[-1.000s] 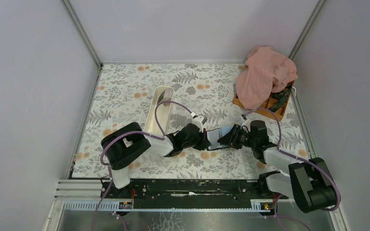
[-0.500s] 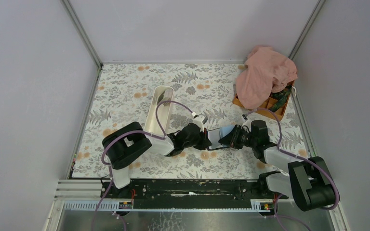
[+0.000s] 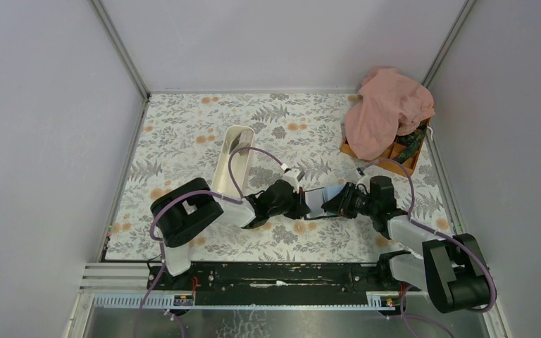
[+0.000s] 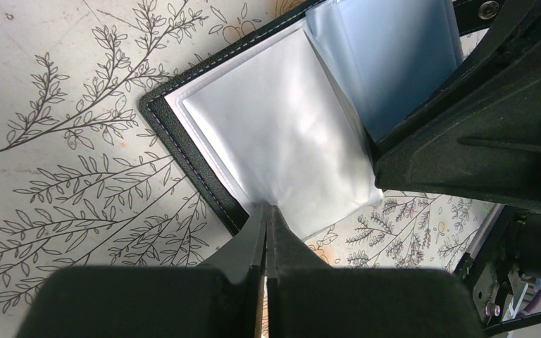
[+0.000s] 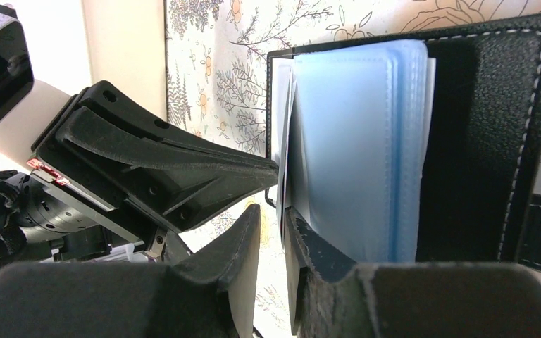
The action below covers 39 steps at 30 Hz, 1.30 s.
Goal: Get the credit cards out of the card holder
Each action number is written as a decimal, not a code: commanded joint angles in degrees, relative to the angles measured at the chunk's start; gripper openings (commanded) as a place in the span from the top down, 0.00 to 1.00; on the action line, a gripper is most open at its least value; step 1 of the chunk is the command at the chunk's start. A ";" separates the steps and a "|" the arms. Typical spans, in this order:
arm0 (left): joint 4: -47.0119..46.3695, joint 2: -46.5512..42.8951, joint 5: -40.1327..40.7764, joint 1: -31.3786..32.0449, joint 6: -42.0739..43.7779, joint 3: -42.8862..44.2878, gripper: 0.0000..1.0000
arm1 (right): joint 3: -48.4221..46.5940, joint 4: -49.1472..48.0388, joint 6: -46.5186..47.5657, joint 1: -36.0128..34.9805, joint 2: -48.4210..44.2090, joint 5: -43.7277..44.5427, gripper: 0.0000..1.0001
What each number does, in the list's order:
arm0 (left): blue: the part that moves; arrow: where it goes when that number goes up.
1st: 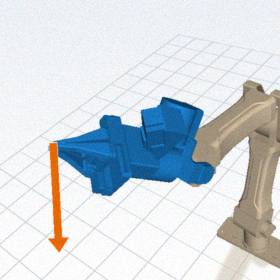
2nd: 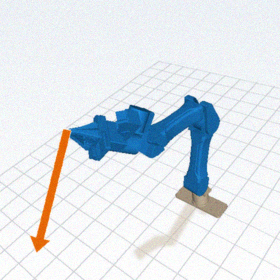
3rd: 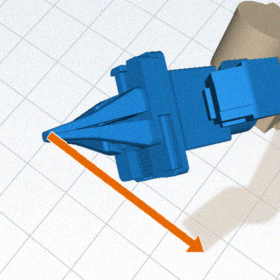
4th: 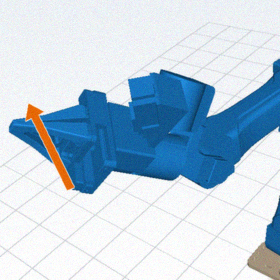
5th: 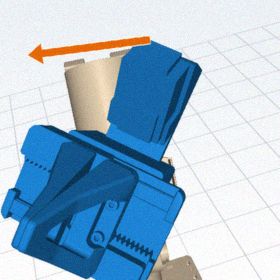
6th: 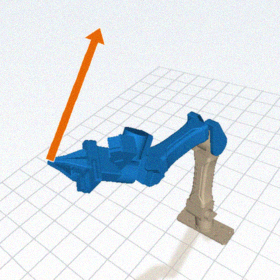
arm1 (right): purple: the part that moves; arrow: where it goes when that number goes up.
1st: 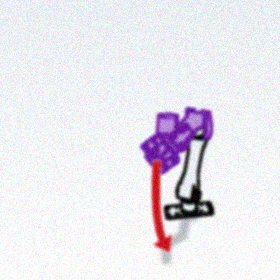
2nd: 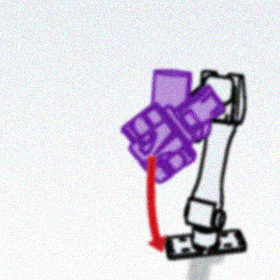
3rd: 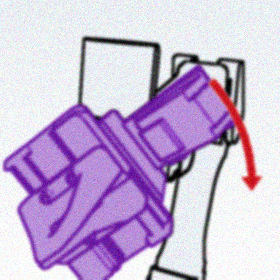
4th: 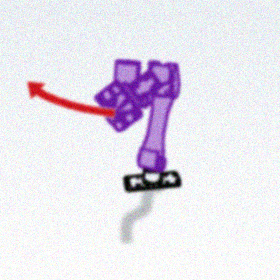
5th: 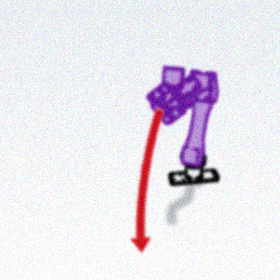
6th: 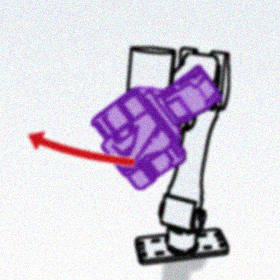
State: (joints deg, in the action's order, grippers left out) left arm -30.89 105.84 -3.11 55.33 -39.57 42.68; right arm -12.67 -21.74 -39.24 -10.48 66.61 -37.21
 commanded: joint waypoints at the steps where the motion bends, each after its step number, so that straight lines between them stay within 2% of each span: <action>1: 7.65 3.76 -0.32 0.39 0.99 -1.03 1.00 | -1.15 0.20 1.77 0.64 -2.17 -1.78 0.74; 11: 7.43 4.10 -0.66 0.39 0.90 -0.88 1.00 | -0.92 2.39 3.12 0.98 -3.54 -0.72 0.83; 16: 7.43 4.38 -0.58 0.44 0.91 -0.73 1.00 | -0.95 2.42 3.14 1.02 -3.28 -0.82 0.83; 20: 7.26 4.42 -0.65 0.46 0.77 -0.77 1.00 | -1.14 3.76 3.75 1.15 -4.29 -0.47 0.95; 25: 7.16 4.80 -0.86 0.44 0.72 -0.52 1.00 | -1.10 5.14 4.16 1.29 -5.26 -0.05 0.99; 39: 6.11 5.16 -1.24 0.12 0.55 -1.15 1.00 | -3.01 10.75 6.01 2.87 -7.68 4.19 1.00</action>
State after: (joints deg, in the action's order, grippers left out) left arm -33.23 107.48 -4.34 55.33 -40.07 43.33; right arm -12.97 -11.99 -34.46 -8.71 60.77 -34.04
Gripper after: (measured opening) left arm 0.009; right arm 0.014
